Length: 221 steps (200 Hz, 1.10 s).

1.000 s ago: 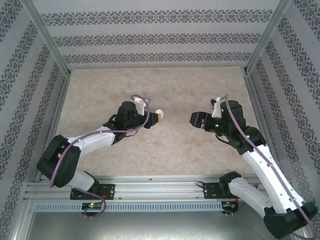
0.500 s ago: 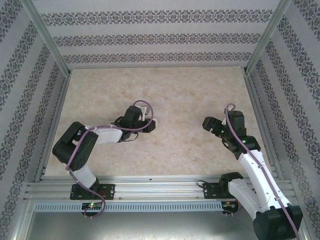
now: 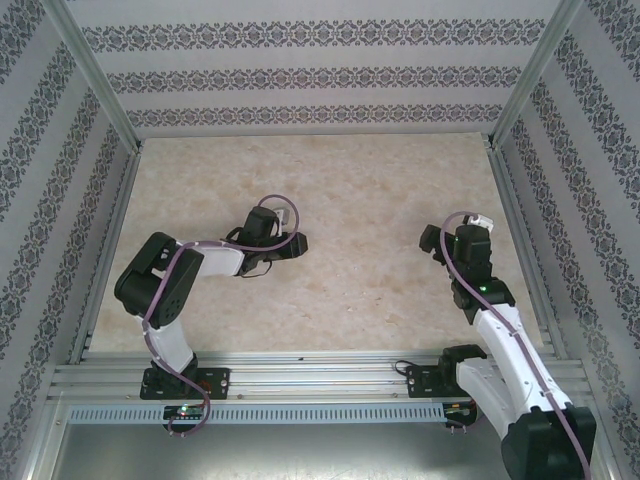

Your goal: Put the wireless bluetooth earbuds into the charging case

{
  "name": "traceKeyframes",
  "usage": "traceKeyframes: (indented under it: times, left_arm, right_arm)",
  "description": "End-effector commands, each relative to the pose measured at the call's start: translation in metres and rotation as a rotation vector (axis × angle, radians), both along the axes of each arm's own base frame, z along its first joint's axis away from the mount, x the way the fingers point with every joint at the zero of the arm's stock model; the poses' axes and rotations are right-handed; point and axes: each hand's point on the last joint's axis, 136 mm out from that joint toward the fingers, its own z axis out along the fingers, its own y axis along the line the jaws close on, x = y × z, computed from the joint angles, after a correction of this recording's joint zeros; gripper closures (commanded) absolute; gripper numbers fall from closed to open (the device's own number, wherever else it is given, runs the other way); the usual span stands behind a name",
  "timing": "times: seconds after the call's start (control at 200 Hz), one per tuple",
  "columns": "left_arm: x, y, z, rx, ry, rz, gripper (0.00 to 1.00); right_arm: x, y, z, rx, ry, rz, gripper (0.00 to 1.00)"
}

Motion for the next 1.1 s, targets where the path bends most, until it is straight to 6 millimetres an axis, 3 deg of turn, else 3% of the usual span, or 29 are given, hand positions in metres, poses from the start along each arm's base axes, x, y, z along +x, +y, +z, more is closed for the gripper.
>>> traceKeyframes:
  times: [0.0,0.12,0.25,0.315,0.49,0.575,0.595,0.794,0.934,1.099]
  left_arm:
    - [0.004,0.006,0.025,0.04,-0.065,-0.018,0.44]
    - [0.006,0.016,0.053,0.088,-0.146,-0.039,0.36]
    - [0.013,0.04,0.087,0.156,-0.218,-0.021,0.29]
    - [0.019,0.056,0.104,0.191,-0.259,0.013,0.01]
    - [0.033,0.101,0.158,0.344,-0.507,0.121,0.0]
    - [0.035,0.128,0.171,0.463,-0.586,0.184,0.0]
    - [0.035,0.136,0.174,0.488,-0.596,0.202,0.0]
    - [0.011,0.202,0.171,0.787,-0.567,0.303,0.0]
    - [-0.014,0.243,0.143,0.884,-0.51,0.442,0.0]
    - [-0.032,0.259,0.109,0.898,-0.523,0.532,0.0]
  right_arm:
    - [0.008,-0.022,0.005,-0.076,-0.062,-0.075,0.02]
    - [0.008,-0.031,-0.005,-0.088,-0.045,-0.105,0.02]
    - [0.01,-0.035,-0.013,-0.123,-0.05,-0.109,0.02]
    - [0.013,-0.038,-0.012,-0.134,-0.079,-0.115,0.02]
    - [0.02,-0.034,-0.012,-0.223,-0.103,-0.03,0.02]
    - [0.024,-0.033,-0.009,-0.251,-0.127,-0.009,0.02]
    - [0.02,-0.033,-0.02,-0.257,-0.107,-0.004,0.02]
    - [0.024,-0.031,-0.033,-0.243,-0.133,0.024,0.02]
    - [0.038,-0.024,-0.033,-0.242,-0.192,0.073,0.02]
    - [0.059,-0.017,-0.034,-0.216,-0.222,0.106,0.02]
